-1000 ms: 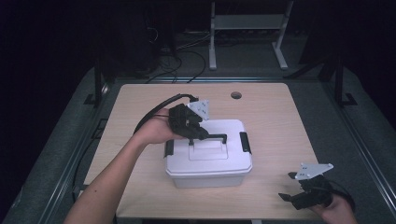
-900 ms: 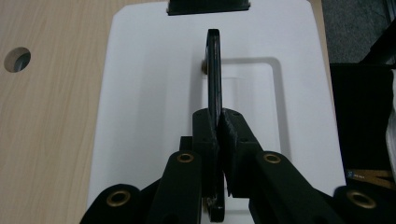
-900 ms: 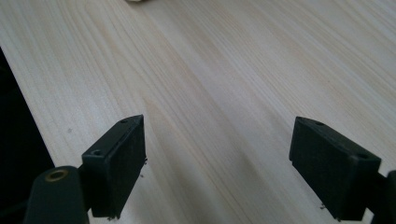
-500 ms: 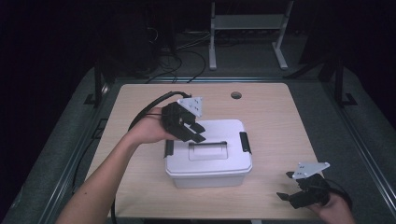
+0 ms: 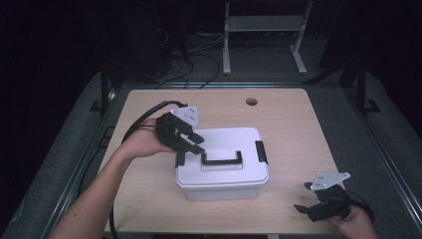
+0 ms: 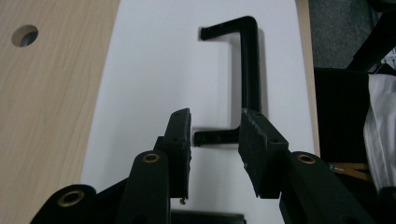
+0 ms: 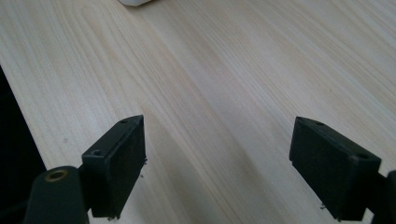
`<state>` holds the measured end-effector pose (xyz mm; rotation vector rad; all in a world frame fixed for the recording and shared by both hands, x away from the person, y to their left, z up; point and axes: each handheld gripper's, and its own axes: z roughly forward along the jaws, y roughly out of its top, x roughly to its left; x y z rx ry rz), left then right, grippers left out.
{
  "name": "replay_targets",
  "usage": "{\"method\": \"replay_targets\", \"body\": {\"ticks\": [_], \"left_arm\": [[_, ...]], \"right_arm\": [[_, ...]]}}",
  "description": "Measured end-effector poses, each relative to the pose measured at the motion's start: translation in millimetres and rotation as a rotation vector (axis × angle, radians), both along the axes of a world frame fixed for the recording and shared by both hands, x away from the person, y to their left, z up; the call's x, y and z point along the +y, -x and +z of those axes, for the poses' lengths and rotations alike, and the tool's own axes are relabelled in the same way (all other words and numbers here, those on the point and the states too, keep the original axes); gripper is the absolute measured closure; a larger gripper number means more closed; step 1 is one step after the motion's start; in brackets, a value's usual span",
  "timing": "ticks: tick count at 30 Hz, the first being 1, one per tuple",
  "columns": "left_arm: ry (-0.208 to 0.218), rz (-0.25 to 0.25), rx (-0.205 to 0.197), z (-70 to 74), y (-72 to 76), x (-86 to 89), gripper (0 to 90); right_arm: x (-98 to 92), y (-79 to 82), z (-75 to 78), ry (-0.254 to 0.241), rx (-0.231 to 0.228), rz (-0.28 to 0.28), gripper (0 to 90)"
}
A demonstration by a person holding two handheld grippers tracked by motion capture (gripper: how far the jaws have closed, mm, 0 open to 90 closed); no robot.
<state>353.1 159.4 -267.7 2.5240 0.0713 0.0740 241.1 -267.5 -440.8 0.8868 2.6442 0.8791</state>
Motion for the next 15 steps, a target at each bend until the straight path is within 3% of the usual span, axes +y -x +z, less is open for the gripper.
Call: {"method": "replay_targets", "body": {"ticks": [15], "left_arm": [[0.026, 0.071, -0.001, -9.9, 5.1, 41.1, 63.4]], "right_arm": [[-1.3, 1.2, 3.2, -0.011, -0.006, -0.017, 18.1]]}}
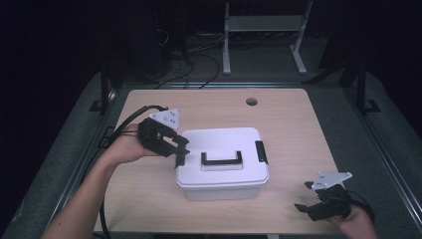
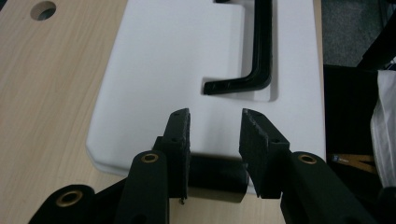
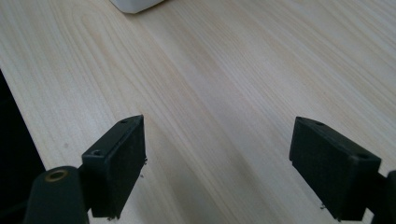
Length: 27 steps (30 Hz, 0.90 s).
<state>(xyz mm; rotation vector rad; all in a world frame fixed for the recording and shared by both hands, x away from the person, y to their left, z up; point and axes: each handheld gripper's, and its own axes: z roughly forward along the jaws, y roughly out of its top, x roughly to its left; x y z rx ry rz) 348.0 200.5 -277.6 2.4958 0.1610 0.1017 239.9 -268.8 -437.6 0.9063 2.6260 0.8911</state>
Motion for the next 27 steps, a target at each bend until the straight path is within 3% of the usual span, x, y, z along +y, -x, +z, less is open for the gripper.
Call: {"method": "replay_targets", "body": {"ticks": [10, 27], "left_arm": [[0.011, 0.047, 0.007, -11.1, 1.6, 26.4, 61.5], [0.012, 0.100, 0.026, -32.0, 4.9, 53.2, 59.0]], "right_arm": [[2.0, -1.4, -1.7, 0.000, 0.004, 0.002, 18.0], [2.2, -1.9, -2.9, 0.000, 0.008, -0.003, 18.0]]}}
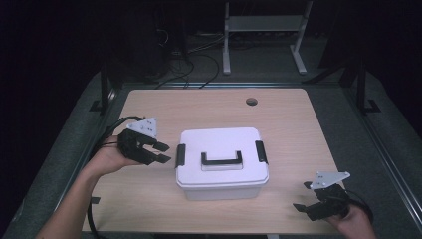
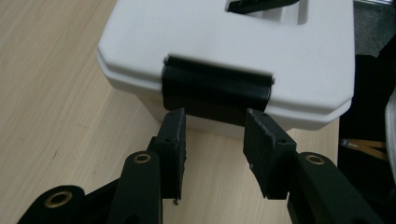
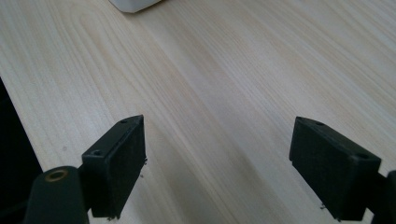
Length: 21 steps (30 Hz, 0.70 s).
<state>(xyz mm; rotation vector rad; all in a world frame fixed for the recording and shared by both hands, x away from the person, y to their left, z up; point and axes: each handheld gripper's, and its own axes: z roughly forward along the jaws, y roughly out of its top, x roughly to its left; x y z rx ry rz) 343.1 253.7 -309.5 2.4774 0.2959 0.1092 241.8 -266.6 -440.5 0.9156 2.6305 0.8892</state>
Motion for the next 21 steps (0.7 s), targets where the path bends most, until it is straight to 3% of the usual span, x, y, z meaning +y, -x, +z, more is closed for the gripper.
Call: {"method": "replay_targets", "body": {"ticks": [21], "left_arm": [[-0.005, 0.067, 0.010, -32.0, 6.8, 22.4, 54.0]], "right_arm": [[0.9, -1.1, -2.6, 0.003, 0.012, -0.001, 18.0]]}}
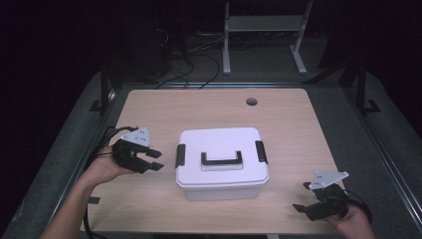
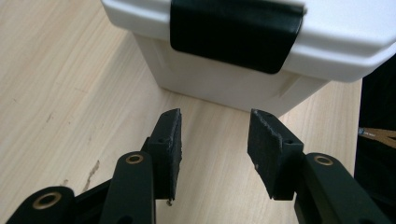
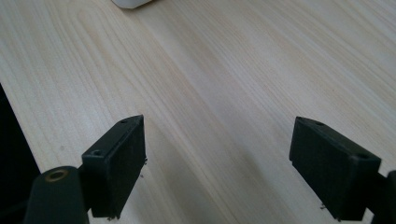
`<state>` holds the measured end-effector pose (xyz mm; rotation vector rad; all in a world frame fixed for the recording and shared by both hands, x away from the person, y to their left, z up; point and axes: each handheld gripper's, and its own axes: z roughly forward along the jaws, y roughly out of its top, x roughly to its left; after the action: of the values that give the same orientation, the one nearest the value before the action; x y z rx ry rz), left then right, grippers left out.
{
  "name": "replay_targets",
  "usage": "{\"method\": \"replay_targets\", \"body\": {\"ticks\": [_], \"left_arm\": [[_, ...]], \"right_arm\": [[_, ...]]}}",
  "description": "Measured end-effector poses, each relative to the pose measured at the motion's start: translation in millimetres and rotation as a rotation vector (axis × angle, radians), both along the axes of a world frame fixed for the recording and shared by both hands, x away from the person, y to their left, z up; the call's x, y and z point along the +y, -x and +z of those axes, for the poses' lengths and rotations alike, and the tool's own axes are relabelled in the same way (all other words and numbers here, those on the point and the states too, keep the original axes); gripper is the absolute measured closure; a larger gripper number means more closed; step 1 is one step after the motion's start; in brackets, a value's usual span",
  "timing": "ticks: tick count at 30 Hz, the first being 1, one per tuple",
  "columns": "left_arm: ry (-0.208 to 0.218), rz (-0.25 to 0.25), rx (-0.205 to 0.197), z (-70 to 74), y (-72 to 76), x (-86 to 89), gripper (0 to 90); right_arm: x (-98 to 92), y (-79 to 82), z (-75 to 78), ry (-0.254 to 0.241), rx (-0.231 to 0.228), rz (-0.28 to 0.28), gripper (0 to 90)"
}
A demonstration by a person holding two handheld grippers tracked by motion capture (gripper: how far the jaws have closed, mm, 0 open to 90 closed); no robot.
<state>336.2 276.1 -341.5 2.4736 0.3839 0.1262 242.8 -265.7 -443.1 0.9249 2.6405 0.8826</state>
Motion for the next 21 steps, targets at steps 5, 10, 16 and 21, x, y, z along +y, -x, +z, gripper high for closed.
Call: {"method": "replay_targets", "body": {"ticks": [5, 10, 16, 21], "left_arm": [[-0.005, 0.021, 0.005, -9.3, 1.0, 5.8, 52.4], [0.000, 0.041, 0.007, -16.5, 3.0, 12.4, 50.5], [0.002, 0.056, 0.007, -25.3, 6.5, 18.6, 48.7], [0.006, 0.069, 0.009, -30.5, 9.4, 24.2, 47.3]], "right_arm": [[0.0, -0.2, 0.7, 0.001, -0.005, 0.002, 18.1], [-0.5, -0.1, 0.6, 0.003, -0.006, 0.003, 18.0], [-0.3, 0.1, 0.4, 0.002, -0.004, 0.001, 18.1], [-0.1, 0.3, 0.5, 0.002, -0.004, 0.001, 18.1]]}}
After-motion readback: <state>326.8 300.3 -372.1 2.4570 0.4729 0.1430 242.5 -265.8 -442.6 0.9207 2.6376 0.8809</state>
